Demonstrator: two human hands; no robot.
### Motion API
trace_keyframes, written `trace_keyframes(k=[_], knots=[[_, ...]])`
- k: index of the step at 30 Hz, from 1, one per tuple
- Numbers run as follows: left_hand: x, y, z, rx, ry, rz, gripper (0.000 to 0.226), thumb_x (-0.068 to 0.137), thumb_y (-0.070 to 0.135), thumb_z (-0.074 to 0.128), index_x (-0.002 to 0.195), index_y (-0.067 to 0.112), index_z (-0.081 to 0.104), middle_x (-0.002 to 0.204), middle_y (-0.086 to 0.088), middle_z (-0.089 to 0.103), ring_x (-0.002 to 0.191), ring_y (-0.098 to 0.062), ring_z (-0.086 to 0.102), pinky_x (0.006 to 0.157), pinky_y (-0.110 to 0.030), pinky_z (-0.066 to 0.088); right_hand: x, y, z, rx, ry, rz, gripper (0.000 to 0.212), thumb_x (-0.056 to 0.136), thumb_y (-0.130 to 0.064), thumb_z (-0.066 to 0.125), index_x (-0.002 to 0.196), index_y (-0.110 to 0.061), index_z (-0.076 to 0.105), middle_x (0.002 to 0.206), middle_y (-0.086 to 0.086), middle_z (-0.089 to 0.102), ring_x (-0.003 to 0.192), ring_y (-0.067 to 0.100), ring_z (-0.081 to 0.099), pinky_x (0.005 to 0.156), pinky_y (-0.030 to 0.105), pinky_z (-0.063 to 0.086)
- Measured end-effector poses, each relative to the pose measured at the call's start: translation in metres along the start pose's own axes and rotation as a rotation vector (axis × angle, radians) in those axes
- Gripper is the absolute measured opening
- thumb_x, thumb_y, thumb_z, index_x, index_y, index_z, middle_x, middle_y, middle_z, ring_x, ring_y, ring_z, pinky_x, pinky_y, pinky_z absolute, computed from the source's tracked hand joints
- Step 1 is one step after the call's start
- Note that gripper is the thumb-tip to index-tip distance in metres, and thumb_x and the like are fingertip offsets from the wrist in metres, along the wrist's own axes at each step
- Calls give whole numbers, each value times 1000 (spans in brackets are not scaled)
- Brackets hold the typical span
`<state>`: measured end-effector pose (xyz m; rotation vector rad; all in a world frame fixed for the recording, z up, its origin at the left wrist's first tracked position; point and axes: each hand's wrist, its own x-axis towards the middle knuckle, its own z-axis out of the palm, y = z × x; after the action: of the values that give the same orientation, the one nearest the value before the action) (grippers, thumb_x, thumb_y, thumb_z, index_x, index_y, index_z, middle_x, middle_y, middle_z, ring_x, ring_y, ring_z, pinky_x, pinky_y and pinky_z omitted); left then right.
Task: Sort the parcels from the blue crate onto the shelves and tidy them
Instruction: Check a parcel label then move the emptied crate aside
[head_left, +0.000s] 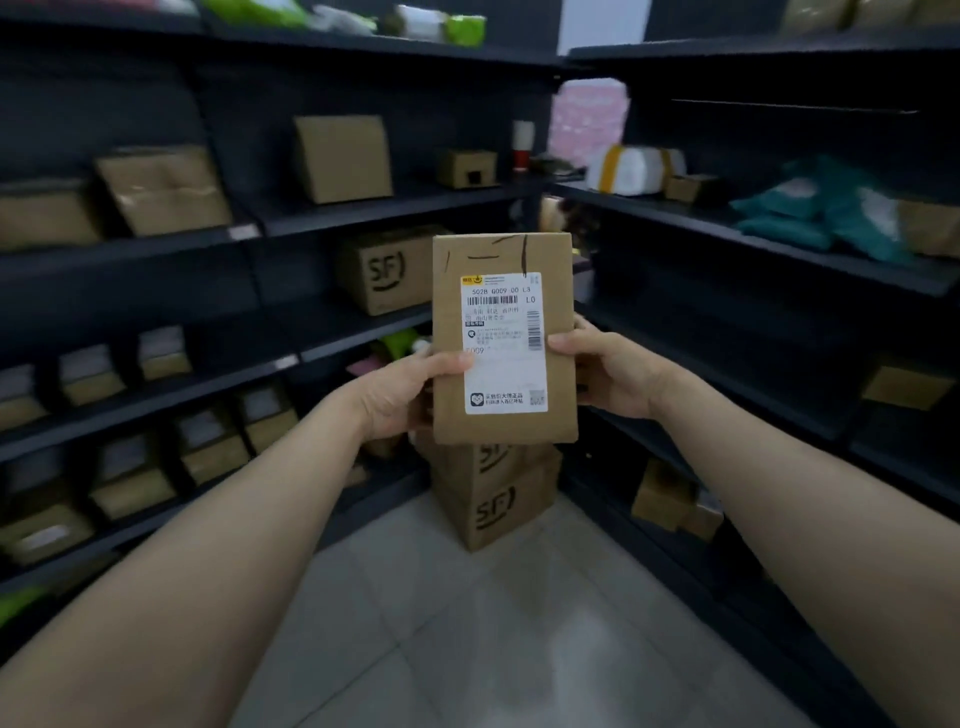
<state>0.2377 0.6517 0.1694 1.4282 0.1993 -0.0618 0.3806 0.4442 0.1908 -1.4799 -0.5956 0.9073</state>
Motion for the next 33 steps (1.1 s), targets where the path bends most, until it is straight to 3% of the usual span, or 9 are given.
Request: trace_keyframes(k=[4,7,10,13,16,21,33], knots=[[-24,0,-32,-3,105,11,72,68,31,75,135,25,48,128,-6,61,118,-28,57,102,-52,41,44,-12,25,-51,-194,13,91,61,-19,77,142,-34,38,128,13,62,98,28,65,80,39,54],[-40,8,-37,18,192,25,63,73,25,69,132,24,48,122,-4,65,108,-21,64,83,-37,55,70,-21,35,-89,-304,7,103,54,-18,78,145,-36,33,130,10,61,115,30,59,99,53,46],[-55,11,-42,10,296,33,55,74,23,64,127,29,49,117,1,68,100,-16,67,70,-28,56,94,-26,47,-133,-401,5,98,58,-17,77,144,-37,33,134,10,58,123,35,53,108,60,34],[-74,7,-53,6,388,3,55,76,29,66,128,29,50,119,0,67,107,-20,64,79,-34,54,111,-28,71,-142,-475,9,80,69,-16,68,141,-32,38,133,9,59,124,36,53,101,56,42],[-99,4,-67,-26,488,-71,52,79,40,67,127,24,53,117,-4,68,108,-23,63,85,-39,51,126,-26,101,-211,-522,48,63,73,-33,69,133,-28,50,129,8,63,123,34,55,105,55,39],[-141,1,-111,-66,604,-139,54,79,49,63,127,24,53,119,-5,67,112,-26,61,96,-48,46,151,-34,164,-329,-617,108,67,71,-49,69,130,-21,55,121,9,67,108,28,62,84,43,48],[-210,-13,-246,-72,714,-199,58,76,57,63,124,26,53,124,-8,62,115,-29,57,98,-48,45,223,-27,313,-350,-653,167,48,73,-46,61,115,-24,61,96,3,72,95,24,64,86,43,49]])
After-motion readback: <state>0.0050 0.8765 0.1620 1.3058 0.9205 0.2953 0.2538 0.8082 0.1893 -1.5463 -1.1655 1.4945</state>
